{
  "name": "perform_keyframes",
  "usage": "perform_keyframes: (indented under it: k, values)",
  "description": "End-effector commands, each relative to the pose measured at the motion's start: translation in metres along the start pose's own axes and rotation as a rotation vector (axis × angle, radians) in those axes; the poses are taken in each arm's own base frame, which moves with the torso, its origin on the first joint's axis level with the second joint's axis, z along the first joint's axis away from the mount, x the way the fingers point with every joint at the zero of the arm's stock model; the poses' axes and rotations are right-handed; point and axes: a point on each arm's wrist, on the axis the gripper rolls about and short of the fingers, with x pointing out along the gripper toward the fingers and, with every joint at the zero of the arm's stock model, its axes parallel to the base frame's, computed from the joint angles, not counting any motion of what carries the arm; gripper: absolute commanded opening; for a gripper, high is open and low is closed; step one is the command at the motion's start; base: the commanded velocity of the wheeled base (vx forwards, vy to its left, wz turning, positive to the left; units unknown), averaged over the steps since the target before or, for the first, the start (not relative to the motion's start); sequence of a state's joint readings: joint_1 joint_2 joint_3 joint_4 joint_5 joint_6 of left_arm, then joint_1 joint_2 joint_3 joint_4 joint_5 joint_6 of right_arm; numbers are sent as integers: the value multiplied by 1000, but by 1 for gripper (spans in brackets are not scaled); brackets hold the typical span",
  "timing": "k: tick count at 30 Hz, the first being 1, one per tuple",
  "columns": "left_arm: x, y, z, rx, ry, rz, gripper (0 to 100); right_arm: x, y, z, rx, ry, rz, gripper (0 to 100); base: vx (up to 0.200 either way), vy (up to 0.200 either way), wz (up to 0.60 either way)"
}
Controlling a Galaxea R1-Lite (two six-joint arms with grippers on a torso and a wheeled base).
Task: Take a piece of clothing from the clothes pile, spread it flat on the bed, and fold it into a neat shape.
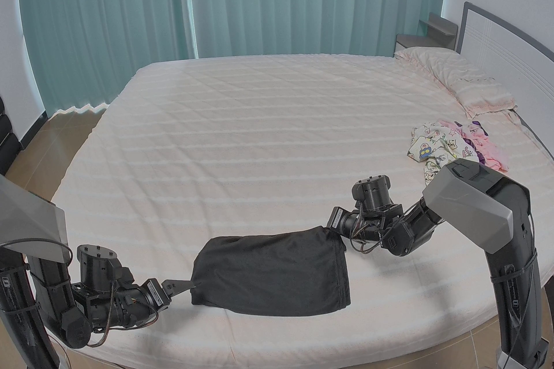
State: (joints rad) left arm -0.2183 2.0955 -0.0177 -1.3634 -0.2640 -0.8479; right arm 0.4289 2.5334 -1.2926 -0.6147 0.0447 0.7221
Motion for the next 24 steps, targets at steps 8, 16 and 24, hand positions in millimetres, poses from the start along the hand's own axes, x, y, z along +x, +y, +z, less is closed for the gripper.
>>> perform_keyframes:
  k: [8, 16, 24]
  values:
    - [-2, 3, -3, -6, 12, 14, 100, -3, -3, 12, 61, -47, -9, 0, 0, 0, 0]
    - [-2, 3, -3, -6, 12, 14, 100, -4, -7, 11, 65, -56, -35, 0, 0, 0, 0]
    - [-2, 3, -3, -6, 10, 15, 100, -3, -10, 11, 68, -53, -49, 0, 0, 0, 0]
